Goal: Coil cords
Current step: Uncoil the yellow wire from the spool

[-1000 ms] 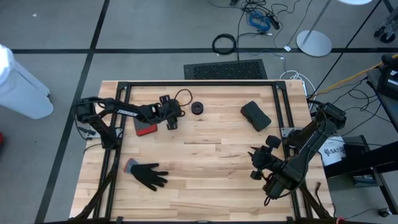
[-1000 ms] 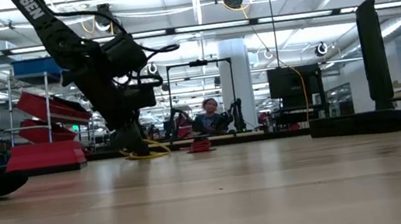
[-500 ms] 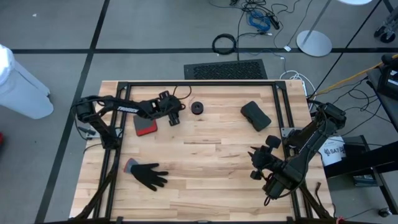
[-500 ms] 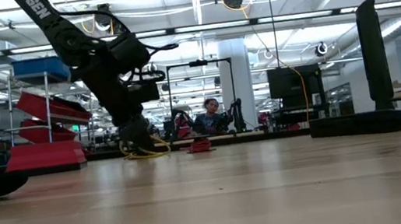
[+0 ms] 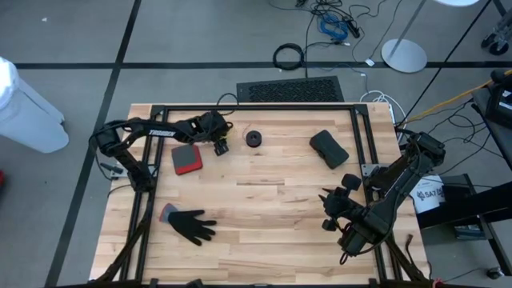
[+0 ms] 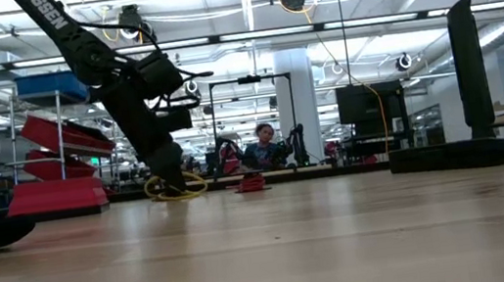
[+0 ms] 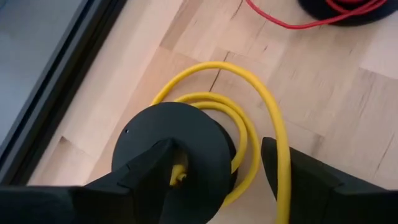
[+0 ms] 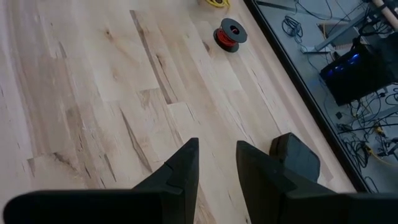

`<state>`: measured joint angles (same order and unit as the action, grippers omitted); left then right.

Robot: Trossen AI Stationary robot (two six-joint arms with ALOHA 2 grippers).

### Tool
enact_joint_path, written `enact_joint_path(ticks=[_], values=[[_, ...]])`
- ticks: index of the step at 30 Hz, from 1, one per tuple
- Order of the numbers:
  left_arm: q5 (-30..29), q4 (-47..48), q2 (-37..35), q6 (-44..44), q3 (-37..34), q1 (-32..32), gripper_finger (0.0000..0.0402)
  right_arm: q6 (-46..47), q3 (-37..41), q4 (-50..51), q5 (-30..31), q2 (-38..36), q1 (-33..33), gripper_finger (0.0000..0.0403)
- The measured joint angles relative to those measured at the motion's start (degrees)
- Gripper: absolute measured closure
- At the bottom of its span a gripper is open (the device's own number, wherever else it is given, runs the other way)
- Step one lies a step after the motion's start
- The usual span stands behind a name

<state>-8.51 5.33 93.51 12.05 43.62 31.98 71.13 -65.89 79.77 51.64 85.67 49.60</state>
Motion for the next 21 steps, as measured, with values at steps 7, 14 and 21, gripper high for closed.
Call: enact_joint_path(ticks=[7, 14, 21], values=[[7.4, 0.0, 2.5, 0.5, 0.2, 2.3, 0.0162, 0.0, 0.0, -0.2, 0.8, 0.0, 0.0, 0.0310], [6.5, 1.1, 4.1, 1.6, 0.3, 0.2, 0.0171, 0.1, 0.0, -0.2, 0.9, 0.0, 0.0, 0.0310], [8.6, 1.7, 3.9, 2.0, 0.7, -4.5, 0.0242, 0.2, 0.0, -0.2, 0.9, 0.0, 0.0, 0.0310]])
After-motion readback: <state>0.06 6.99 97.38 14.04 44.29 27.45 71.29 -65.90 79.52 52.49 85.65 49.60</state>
